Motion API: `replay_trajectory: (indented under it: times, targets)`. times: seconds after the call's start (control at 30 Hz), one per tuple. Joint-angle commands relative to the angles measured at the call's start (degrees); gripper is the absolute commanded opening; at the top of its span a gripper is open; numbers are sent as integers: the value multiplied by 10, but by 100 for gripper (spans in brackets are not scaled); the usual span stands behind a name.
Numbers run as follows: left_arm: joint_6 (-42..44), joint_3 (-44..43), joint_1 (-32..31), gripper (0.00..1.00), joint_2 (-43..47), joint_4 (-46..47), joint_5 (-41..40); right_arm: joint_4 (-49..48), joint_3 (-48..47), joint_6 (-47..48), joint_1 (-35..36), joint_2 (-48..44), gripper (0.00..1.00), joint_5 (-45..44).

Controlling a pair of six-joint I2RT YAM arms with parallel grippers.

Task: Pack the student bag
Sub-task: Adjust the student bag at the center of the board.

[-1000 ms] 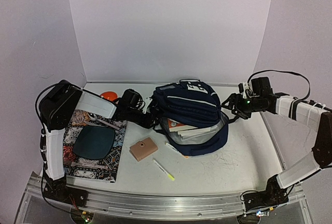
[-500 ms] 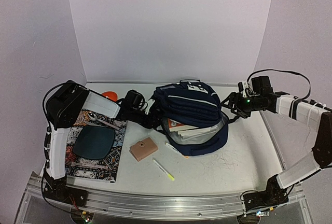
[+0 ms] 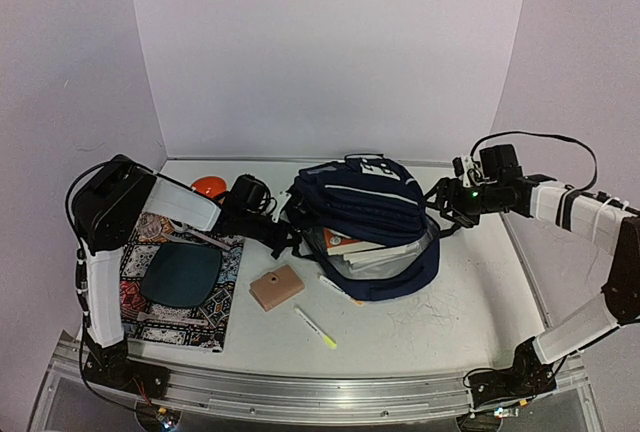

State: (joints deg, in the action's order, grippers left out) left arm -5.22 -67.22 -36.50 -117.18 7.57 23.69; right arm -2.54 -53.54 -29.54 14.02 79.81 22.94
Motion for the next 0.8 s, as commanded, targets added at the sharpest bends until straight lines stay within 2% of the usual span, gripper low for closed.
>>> replay_trajectory:
  times: [0.0,0.17,0.3,0.4,0.5,0.77]
  targets:
    - [-21,34,-11,0,70,-4,-2,18,-22,6,19,-26,74,-12]
    - [-34,56,-31,0,89,-34,-33,25,-23,4,45,-42,74,-35]
    - [-50,55,-39,5,83,-49,-51,47,-22,6,72,-50,74,-46]
    - [-66,44,-39,18,75,-52,-74,47,-12,7,89,-51,75,-52]
    - [-73,35,-39,24,66,-45,-75,40,2,1,96,-51,75,-54]
    - [-73,45,-39,23,76,8,-72,12,16,-5,110,-55,75,-56]
